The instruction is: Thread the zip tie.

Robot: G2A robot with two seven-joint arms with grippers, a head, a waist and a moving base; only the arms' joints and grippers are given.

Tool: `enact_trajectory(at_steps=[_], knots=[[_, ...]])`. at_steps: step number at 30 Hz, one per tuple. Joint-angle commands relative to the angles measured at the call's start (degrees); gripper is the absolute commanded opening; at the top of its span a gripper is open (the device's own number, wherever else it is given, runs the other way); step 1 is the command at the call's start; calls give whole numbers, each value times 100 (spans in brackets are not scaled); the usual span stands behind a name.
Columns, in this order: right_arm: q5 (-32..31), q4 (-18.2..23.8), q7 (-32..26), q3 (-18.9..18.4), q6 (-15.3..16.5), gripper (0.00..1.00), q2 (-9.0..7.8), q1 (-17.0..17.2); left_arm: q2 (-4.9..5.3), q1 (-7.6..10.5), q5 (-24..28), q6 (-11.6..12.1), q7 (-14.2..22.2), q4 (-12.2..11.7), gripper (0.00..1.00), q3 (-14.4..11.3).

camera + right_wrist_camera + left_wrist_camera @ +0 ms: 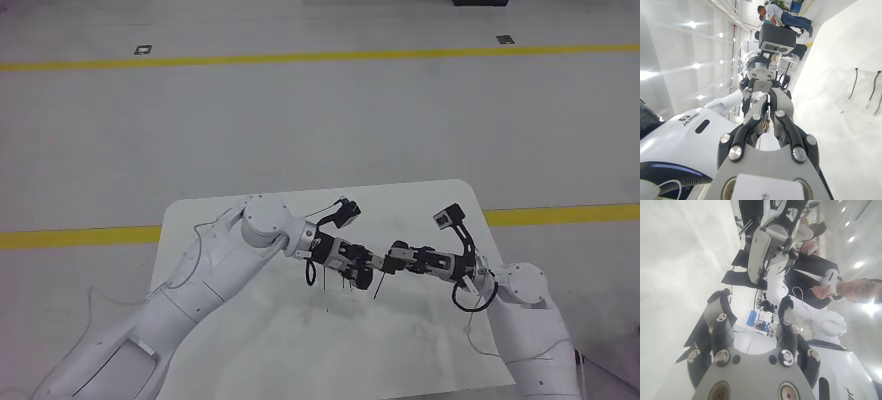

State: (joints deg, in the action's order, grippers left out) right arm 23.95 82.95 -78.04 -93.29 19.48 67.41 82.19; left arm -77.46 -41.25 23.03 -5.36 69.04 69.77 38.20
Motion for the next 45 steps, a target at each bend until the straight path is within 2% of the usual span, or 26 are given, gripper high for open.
enact_trajectory(at_steps=[1,4,9,20,22,25,28,31,37,42,45], knots=[[7,-58,198,-42,0,0,27,18,27,-108,87,121,-310,34,95,120],[24,-79,621,-76,0,0,74,105,75,-274,106,340,-613,146,100,253],[-22,28,1298,-25,0,0,148,283,147,-510,19,525,-981,333,100,386],[19,43,1400,-11,0,0,162,305,156,-541,-13,537,-1049,364,100,397],[-100,112,1706,-4,0,0,168,355,149,-695,143,699,-1255,475,100,413],[-176,288,2217,-12,0,0,200,502,149,-941,368,1120,-1705,604,100,524],[-126,426,2575,-1,0,0,244,658,162,-1129,407,1354,-2024,732,100,592],[-80,600,2874,28,0,0,303,770,170,-1269,376,1468,-2304,809,100,620],[-138,870,3276,83,0,0,432,911,129,-1426,241,1706,-2950,846,100,558],[-409,957,3543,161,0,0,538,985,61,-1523,162,2029,-3562,800,100,482],[-479,958,3622,150,0,0,561,1003,52,-1517,69,2094,-3646,801,100,466]])
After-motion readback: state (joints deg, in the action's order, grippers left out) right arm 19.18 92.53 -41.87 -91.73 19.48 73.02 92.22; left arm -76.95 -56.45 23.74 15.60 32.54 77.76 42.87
